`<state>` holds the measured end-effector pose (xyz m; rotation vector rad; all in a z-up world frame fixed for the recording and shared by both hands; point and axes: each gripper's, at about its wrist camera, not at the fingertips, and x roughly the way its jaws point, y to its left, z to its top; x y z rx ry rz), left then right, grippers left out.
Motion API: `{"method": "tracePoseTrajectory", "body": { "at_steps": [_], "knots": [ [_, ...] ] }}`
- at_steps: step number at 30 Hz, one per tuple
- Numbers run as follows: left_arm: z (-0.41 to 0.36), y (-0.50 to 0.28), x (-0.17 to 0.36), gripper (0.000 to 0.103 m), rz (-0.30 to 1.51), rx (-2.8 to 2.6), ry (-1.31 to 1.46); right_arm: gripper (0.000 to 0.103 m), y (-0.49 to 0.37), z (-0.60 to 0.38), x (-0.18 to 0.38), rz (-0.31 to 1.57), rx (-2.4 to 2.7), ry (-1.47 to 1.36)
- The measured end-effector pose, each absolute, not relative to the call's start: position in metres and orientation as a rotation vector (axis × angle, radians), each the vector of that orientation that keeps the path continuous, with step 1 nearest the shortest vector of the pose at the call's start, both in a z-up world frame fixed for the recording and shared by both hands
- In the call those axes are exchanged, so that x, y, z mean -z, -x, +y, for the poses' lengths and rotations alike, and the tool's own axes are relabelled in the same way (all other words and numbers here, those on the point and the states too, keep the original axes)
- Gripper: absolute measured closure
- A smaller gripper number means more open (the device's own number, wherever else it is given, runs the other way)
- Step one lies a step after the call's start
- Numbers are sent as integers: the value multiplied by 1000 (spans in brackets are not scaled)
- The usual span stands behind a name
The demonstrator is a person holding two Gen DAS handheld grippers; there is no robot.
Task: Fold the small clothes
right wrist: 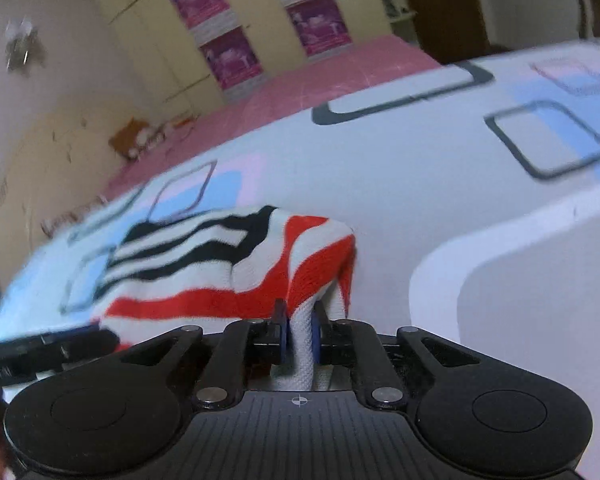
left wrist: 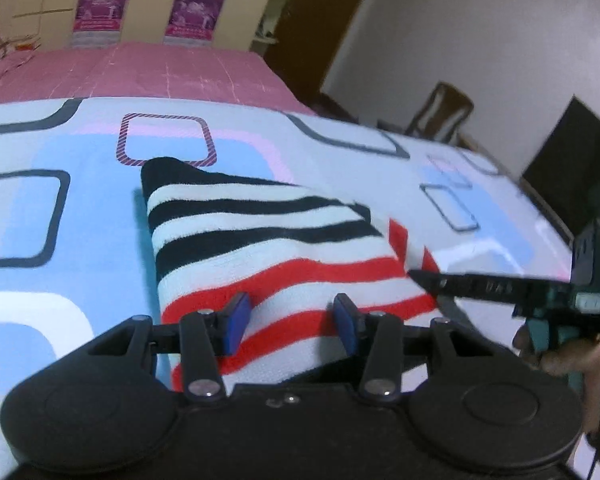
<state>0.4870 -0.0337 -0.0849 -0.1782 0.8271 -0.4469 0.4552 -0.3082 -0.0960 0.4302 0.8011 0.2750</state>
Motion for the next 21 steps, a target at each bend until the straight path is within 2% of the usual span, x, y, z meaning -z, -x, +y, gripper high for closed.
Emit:
{"method": "tracePoseTrajectory", "body": {
  "at_steps": [3,5,10,12,14,16,19,21],
  "knots": [
    [-30,-483,79,60,824,461,164,92,-450,-311,89,802,-272,-433],
    [-23,-472,69,60,792,476,169,81,-444,-315,73,762,-236,-419],
    [-18,-443,66,61,792,499,153,81,-424,-303,42,747,-328,-330],
    [-20,-439,76,60,825,480,131,82,-420,-288,49,798,-381,-273],
    [-25,-439,83,60,831,463,117,88,-421,-276,68,854,-351,-159],
    [-32,-440,84,59,817,455,59,88,-423,-277,76,835,-338,-181],
    [-34,-439,79,60,823,451,44,88,-427,-272,69,842,-325,-158],
    [-28,-427,68,64,797,456,47,88,-418,-271,56,829,-326,-150]
  ]
}}
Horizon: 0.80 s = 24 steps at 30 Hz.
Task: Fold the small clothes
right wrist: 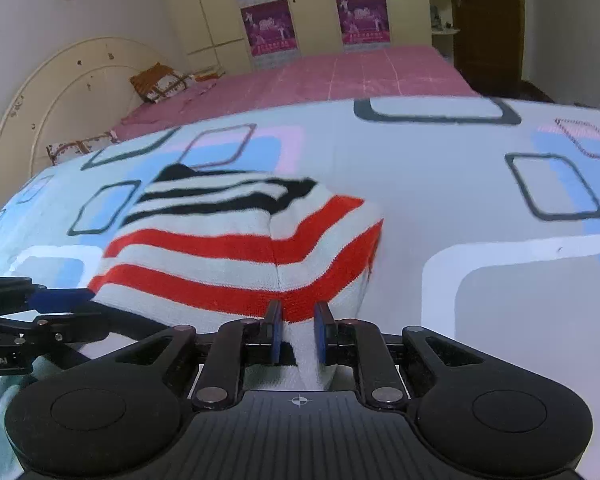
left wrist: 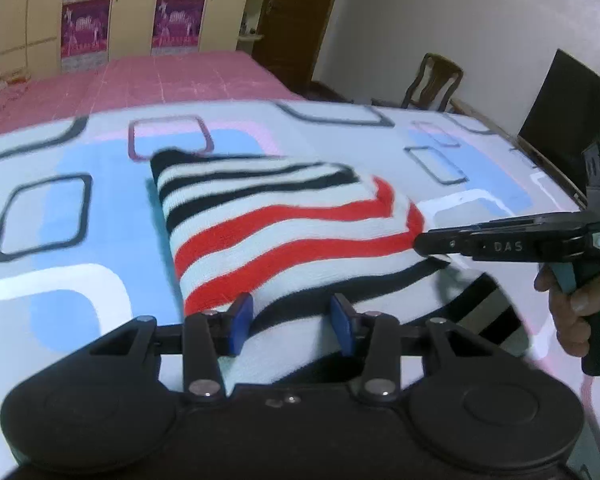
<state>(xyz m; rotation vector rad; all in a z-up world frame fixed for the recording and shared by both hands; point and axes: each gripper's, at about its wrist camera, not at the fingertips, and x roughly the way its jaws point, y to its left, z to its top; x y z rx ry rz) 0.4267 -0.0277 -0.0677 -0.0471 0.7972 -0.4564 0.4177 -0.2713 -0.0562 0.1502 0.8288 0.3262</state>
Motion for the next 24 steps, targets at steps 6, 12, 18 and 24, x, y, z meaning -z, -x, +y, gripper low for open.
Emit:
{"method": "tracePoseTrajectory", "body": {
  "at_steps": [6,12,18,24],
  "knots": [
    [-5,-378,61,72,806,484,125,88,-366,-266,23,792,-463,-94],
    [-5,-362,75,71,851,457,147,88,-342,-255,46,855,-454,19],
    [-16,-360,89,70,873,417,59,94,-337,-257,64,871,-416,89],
    [-18,-361,98,70,868,393,46,94,-340,-275,80,883,-414,-4]
  ]
}}
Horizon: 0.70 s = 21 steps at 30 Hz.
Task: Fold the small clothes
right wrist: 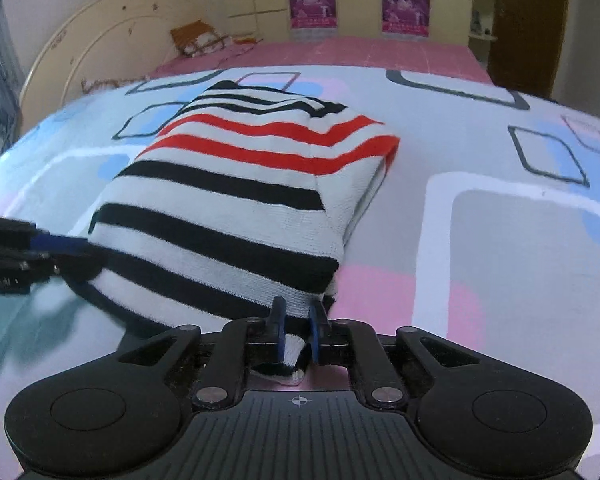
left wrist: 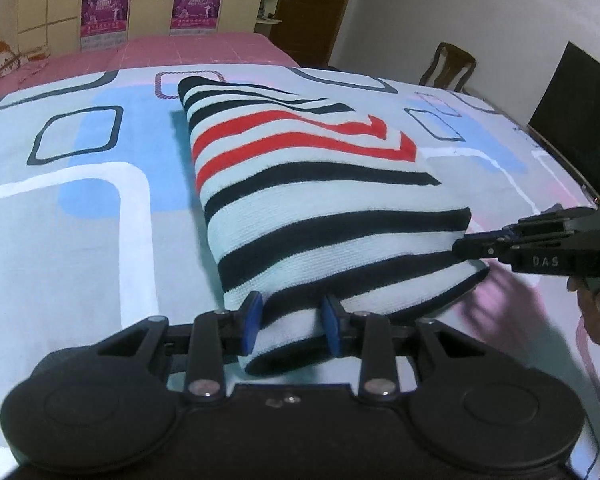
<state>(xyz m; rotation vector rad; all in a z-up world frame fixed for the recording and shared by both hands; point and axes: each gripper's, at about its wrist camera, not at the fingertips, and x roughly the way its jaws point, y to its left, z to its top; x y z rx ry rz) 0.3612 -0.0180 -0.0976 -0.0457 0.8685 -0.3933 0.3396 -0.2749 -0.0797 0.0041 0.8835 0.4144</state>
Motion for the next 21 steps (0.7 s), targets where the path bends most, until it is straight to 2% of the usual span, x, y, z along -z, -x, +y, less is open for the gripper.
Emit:
{"method": "tracePoseTrajectory", "body": {
  "at_steps": [3,6,10,13,15,21],
  "knots": [
    [-19,-362,87,70,883,385,37,93,-341,-274,71,895,-412,-2],
    [-19,-356,59,53,792,343,19,93,-335,-283,42,819,-400,-52],
    [-27,-370,49,55,751,369,42,93,-349,-278,28,774,-397,-67],
    [-39,-384,63,57,789,400,35,93,-363,-264,40,817,-395,-28],
    [-41,-389,78,55,824,391,24,94,-367,-260,52,842,-385,-8],
    [-41,-386,82,55,826,378,0,94,-368,-258,63,831,-373,20]
  ]
}}
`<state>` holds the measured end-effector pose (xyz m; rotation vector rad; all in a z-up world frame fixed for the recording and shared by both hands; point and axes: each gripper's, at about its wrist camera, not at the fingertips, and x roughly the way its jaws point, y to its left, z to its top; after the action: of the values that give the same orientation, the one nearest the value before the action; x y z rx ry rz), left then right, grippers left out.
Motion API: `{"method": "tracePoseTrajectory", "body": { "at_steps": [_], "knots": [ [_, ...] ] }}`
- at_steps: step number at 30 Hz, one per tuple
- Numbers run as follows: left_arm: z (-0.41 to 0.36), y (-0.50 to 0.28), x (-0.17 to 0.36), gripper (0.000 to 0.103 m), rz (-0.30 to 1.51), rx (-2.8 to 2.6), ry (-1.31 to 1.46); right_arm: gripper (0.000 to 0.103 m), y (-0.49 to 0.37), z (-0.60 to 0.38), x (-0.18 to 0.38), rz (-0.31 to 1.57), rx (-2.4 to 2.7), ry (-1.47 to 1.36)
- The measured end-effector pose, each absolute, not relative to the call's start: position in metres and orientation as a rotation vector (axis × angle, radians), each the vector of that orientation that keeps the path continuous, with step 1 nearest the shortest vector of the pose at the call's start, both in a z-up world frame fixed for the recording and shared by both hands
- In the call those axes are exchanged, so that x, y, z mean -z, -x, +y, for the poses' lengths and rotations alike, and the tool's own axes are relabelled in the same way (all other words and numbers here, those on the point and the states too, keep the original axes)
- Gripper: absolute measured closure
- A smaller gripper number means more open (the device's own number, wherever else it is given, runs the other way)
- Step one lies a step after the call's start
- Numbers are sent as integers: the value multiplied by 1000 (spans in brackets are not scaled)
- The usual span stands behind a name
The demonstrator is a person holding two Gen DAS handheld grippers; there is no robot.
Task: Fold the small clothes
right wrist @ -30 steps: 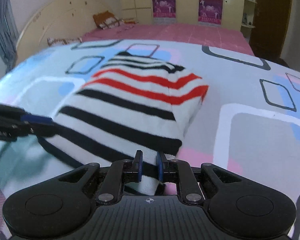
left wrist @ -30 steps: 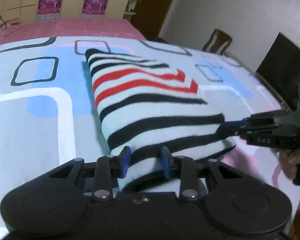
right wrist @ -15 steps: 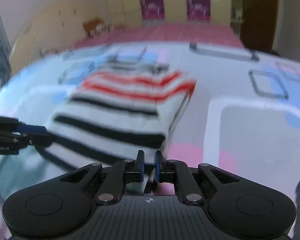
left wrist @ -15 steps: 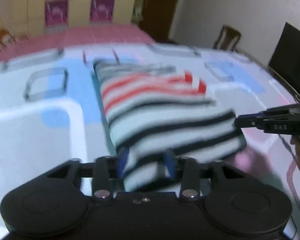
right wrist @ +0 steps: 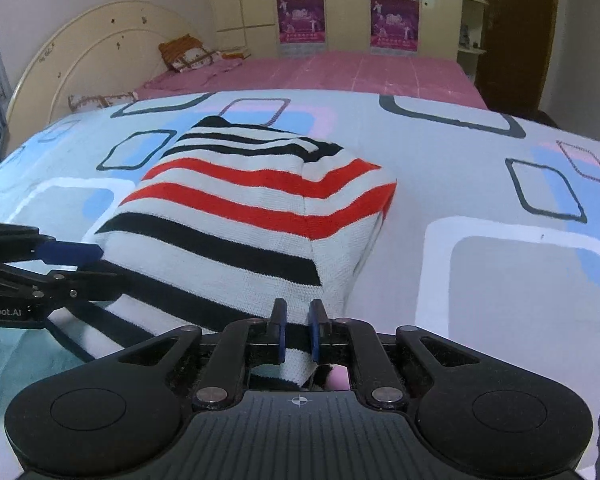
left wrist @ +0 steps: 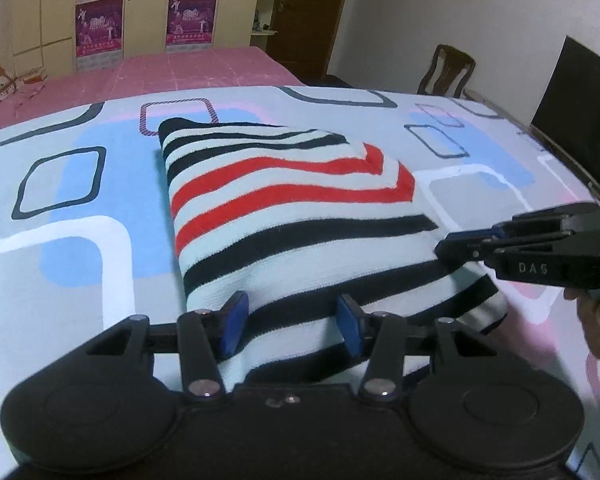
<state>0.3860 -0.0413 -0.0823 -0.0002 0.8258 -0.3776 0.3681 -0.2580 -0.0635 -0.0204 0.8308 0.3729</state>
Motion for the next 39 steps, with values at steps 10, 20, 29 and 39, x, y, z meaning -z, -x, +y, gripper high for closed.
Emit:
{"method": "tracePoseTrajectory", "body": {
  "at_steps": [10,20,29,39],
  "knots": [
    [-35,-384,56,17,773,266,-27,69,-371,-287,37,775,-351,-148],
    [-33,-412,62,10,854,248,32,38,-407,-332,62,880,-382,-487],
    [-10,-445,77,13,929,281,226,38,-439,-372,97,970,-446,-826],
    [15,-460,107,17,992,352,489,38,-455,-366,110,1051,-526,-809]
  ]
}}
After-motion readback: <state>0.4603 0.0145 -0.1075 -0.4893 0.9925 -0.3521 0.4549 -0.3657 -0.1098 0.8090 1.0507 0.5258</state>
